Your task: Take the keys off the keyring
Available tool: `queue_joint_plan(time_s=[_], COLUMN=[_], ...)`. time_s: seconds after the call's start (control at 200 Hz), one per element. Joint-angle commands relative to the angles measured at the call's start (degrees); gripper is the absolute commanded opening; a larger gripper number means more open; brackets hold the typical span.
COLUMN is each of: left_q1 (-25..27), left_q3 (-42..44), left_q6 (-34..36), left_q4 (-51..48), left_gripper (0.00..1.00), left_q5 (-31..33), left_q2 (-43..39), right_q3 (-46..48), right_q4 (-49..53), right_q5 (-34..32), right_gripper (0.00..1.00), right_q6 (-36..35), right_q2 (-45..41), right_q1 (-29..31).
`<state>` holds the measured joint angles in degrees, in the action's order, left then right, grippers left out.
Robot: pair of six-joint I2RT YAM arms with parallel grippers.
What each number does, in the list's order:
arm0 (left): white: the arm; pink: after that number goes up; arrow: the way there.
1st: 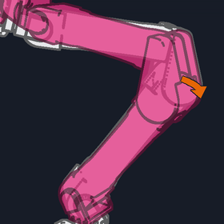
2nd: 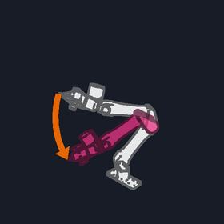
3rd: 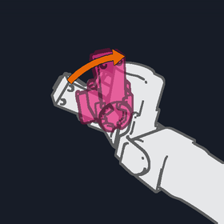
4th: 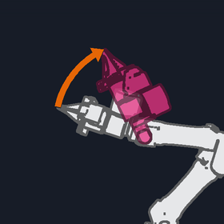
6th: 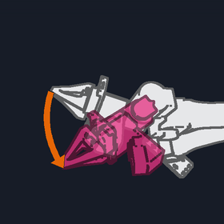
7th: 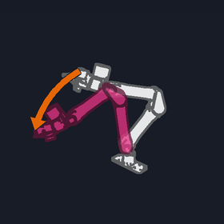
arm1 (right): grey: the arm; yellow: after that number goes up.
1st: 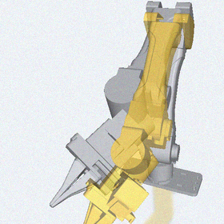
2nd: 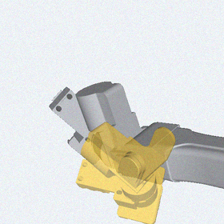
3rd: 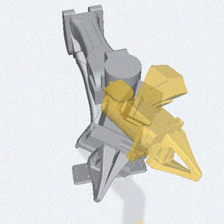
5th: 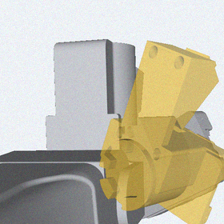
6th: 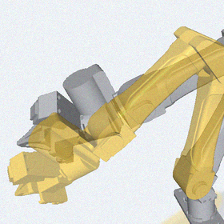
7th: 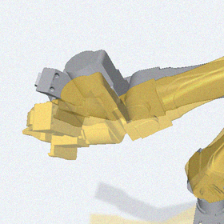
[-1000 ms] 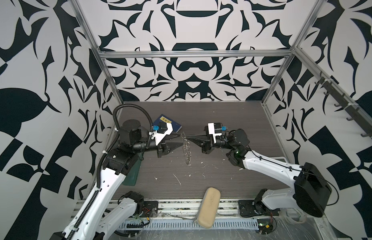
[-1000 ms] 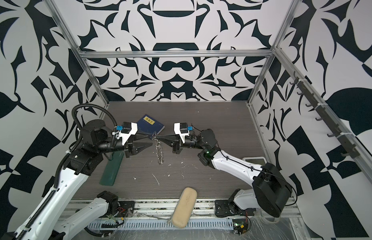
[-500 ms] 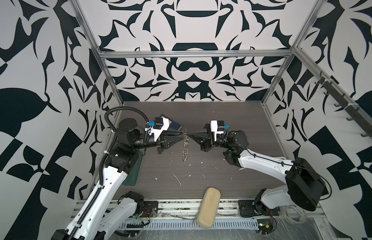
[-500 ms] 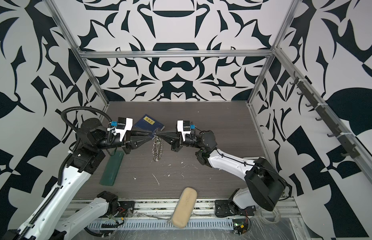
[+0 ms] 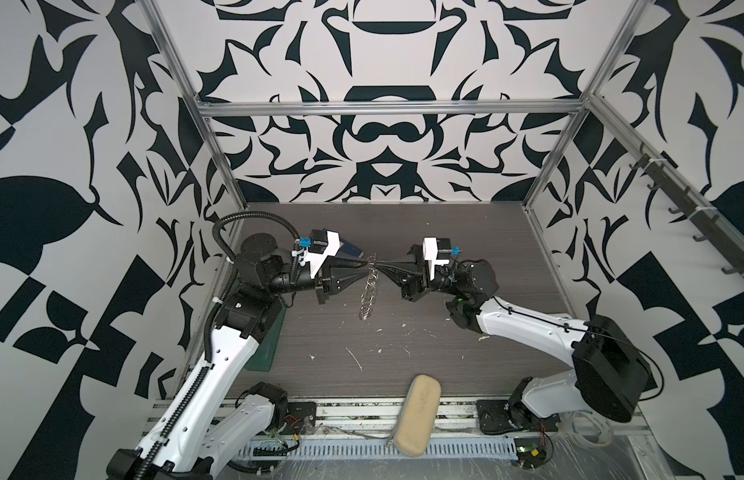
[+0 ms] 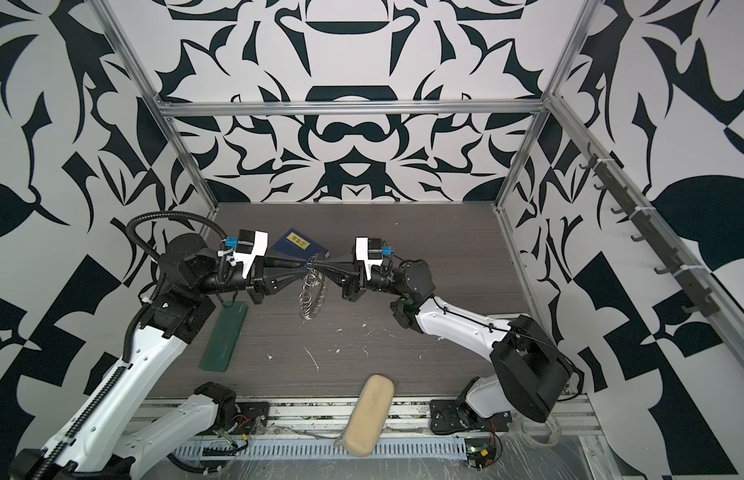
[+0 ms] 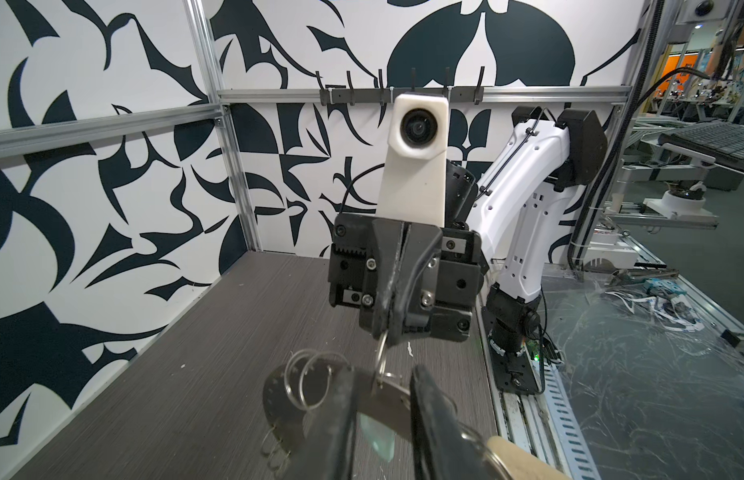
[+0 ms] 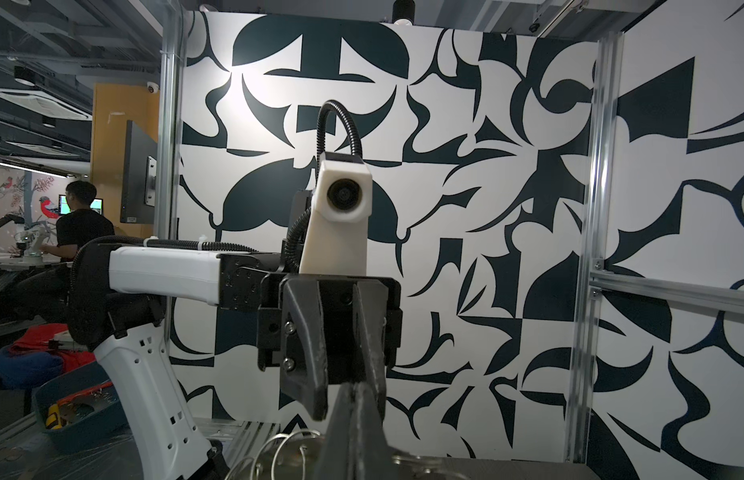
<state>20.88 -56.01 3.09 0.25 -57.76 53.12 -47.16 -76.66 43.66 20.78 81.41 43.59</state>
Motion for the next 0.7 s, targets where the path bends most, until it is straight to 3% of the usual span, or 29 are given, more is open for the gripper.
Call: queue_joint_plan(time_s=[0.0, 0.42, 0.695], left_q1=[-0.2, -0.3, -0.3], left_q3=[0.3, -0.1, -0.2], left_q6=[-1.1, -1.5, -1.8], left_q4=[1.5, 2.6, 3.0], left_gripper=[0.26, 0.22, 0.11], left_q5=[-1.4, -1.4, -1.0], left_q2=[0.1, 0.3, 0.5], right_q3=[-3.3, -4.3, -4.4], right_q4=[-4.8, -4.9, -4.9], right_q5=[-0.9, 0.2, 1.0], right_gripper=[0.0, 0.0, 0.0], right_q6=[1.0, 1.9, 2.4], right_q2=[-2.0, -1.0, -1.0], right_q1=[0.1, 0.6, 0.7])
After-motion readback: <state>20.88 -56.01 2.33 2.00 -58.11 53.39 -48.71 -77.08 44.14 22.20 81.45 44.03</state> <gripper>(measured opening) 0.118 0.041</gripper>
